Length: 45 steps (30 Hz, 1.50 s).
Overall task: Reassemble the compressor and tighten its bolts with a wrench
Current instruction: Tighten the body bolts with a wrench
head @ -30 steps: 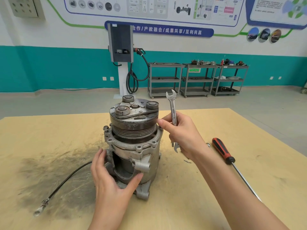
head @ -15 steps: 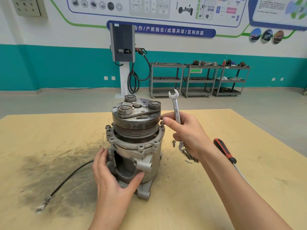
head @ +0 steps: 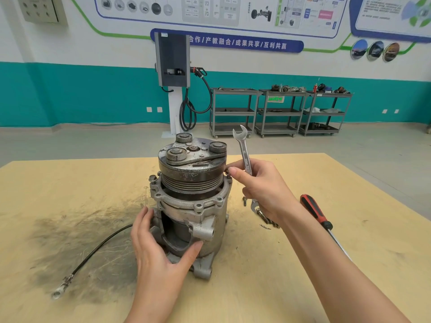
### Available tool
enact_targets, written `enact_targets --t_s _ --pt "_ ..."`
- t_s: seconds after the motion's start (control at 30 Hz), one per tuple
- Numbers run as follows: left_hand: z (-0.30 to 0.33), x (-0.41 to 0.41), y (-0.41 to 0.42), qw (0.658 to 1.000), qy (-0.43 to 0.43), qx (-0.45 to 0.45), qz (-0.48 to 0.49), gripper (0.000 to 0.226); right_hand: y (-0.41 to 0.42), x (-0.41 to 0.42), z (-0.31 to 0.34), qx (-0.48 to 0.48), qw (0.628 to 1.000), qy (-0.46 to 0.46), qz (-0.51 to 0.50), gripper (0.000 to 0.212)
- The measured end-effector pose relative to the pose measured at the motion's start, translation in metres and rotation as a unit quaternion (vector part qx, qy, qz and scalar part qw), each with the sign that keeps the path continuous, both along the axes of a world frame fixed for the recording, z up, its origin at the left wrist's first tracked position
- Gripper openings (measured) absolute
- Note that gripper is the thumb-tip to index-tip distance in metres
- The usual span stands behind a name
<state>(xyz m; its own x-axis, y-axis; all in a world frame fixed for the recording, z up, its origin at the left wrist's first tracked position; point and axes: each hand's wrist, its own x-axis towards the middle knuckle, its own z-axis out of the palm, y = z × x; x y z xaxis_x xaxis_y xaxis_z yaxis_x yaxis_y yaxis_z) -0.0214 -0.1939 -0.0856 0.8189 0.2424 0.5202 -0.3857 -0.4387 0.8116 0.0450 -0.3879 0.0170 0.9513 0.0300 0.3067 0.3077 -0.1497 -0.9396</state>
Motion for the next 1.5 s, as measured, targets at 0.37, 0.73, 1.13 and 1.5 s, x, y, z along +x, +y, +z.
enact_targets --t_s 0.37,0.73,1.13,1.5 --pt "-0.004 0.001 0.0 1.0 -0.003 0.009 0.009 0.109 0.001 -0.001 0.001 -0.018 1.0 -0.003 0.007 0.011" --pt "-0.002 0.001 0.001 1.0 -0.016 0.003 -0.001 0.109 0.002 -0.001 0.0 -0.01 1.0 0.005 0.002 0.007" --pt "-0.007 0.003 0.002 1.0 -0.022 0.017 0.004 0.106 0.002 -0.003 0.003 0.015 1.0 0.021 0.008 0.003" --pt "-0.003 0.001 0.001 1.0 -0.001 0.018 0.008 0.106 0.001 -0.002 0.002 0.018 0.999 0.026 0.009 0.006"
